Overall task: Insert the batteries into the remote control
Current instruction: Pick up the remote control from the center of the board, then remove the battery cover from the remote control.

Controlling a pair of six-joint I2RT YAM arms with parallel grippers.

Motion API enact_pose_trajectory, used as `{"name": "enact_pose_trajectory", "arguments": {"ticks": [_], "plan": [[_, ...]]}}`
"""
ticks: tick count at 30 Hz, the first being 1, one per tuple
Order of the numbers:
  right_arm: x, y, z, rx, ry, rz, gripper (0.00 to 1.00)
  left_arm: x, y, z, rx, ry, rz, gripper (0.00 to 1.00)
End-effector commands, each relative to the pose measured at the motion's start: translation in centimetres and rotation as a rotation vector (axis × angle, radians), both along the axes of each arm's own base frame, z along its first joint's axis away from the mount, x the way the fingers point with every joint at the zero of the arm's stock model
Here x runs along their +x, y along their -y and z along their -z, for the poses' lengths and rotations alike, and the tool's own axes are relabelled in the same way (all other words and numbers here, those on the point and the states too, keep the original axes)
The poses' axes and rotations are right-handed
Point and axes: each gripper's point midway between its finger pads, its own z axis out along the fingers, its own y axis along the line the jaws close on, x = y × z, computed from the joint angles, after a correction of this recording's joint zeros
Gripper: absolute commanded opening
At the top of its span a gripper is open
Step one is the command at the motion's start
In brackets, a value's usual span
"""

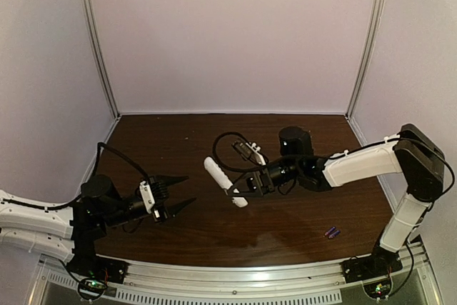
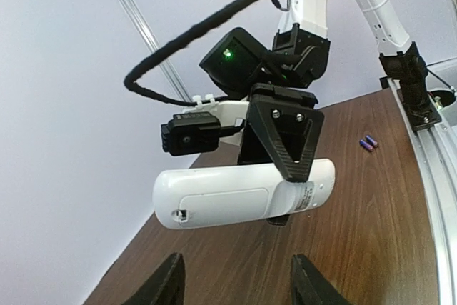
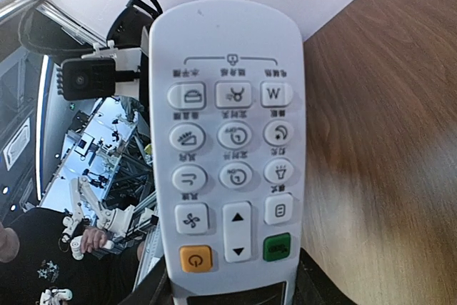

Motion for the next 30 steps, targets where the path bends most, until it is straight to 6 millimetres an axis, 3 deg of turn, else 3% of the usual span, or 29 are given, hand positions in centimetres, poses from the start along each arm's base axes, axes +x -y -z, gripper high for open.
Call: {"name": "enact_pose_trajectory", "arguments": {"ticks": [1,6,11,30], "plan": [[-0.7,0.3,-6.1,0.233,-0.106,-0.036,0.26,0.9,0.5,-2.5,0.013,0.164,-0.082,0.51],[-1.6,1.5,-8.2,0.373,-0.227,-0.080,0.26,1.6,1.3,-3.2,0.028,0.198,-0.107,0.51],[-1.7,1.5,-7.2,0.366,-0.248,-0.077,0.27,1.6,2.3,-3.2,0.034,0.171,-0.078,0.51],[-3.7,1.0,-7.1,0.322,-0.188,-0.109,0.27,3.7,3.1,-1.7,0.056,0.014,-0.075,0.50]]}}
